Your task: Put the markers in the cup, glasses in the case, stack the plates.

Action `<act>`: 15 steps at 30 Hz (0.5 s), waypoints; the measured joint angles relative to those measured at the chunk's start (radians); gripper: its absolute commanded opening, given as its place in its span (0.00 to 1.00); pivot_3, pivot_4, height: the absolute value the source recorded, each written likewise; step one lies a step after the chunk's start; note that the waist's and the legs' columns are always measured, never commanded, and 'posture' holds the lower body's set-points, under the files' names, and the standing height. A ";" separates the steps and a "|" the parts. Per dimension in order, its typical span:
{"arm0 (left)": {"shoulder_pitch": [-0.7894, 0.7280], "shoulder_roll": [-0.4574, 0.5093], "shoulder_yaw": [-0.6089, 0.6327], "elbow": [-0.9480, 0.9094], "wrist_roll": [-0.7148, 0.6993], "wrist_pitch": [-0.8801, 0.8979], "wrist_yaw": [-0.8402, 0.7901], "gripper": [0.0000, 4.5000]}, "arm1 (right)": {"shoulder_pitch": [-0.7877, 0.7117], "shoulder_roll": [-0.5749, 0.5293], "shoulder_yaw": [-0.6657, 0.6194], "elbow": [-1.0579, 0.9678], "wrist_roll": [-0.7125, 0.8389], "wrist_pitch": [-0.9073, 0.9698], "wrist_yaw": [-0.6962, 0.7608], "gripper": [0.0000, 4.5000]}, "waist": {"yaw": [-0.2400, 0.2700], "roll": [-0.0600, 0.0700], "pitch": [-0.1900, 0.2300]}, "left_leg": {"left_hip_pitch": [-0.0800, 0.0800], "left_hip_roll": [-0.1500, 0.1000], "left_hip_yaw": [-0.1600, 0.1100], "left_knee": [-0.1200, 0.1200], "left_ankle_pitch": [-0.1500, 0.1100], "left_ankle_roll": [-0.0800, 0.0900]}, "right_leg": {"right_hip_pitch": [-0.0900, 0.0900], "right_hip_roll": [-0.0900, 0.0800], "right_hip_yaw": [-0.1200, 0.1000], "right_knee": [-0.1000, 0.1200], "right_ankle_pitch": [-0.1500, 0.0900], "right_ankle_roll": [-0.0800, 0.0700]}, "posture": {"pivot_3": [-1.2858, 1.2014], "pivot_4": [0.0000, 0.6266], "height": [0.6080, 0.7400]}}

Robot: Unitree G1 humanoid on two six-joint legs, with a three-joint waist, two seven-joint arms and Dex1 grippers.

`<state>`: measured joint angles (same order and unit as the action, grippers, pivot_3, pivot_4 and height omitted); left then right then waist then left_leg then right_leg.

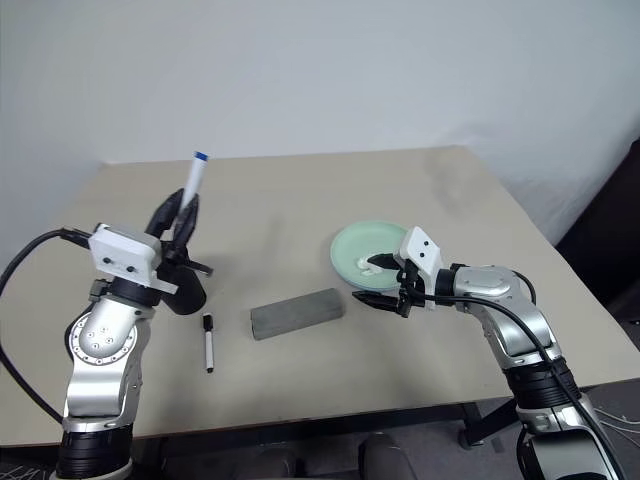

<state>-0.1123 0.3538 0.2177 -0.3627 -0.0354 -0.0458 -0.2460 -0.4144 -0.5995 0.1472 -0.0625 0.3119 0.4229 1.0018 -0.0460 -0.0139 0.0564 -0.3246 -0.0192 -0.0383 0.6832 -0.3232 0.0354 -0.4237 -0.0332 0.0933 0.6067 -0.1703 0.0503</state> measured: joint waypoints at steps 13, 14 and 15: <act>-0.022 0.044 0.058 0.108 0.060 -0.059 0.073 0.04 | -0.004 0.001 0.000 0.000 0.000 0.000 0.004 0.89 | 0.001 -0.001 0.000 | 0.000 -0.001 0.000 0.001 0.000 0.000 | 0.000 0.000 0.000 0.000 0.001 0.000 | 0.52 0.00 1.00; -0.024 0.045 0.058 0.126 0.064 -0.075 0.076 0.04 | -0.004 0.001 0.000 0.000 0.000 0.000 0.004 0.89 | 0.001 -0.001 0.000 | 0.000 -0.001 0.000 0.001 0.000 0.000 | 0.000 0.000 0.000 0.000 0.001 0.000 | 0.52 0.00 1.00; -0.024 0.047 0.058 0.148 0.069 -0.092 0.080 0.04 | -0.004 0.001 0.000 0.000 0.000 0.000 0.005 0.89 | 0.001 -0.001 0.000 | 0.000 -0.001 0.000 0.001 0.000 0.000 | 0.000 0.000 0.000 0.000 0.001 0.000 | 0.52 0.00 1.00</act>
<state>-0.1362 0.4010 0.2754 -0.2143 0.0340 -0.1376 -0.1662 -0.4188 -0.5987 0.1476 -0.0624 0.3119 0.4232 1.0064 -0.0452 -0.0147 0.0560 -0.3247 -0.0198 -0.0383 0.6840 -0.3232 0.0354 -0.4233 -0.0334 0.0936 0.6066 -0.1697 0.0501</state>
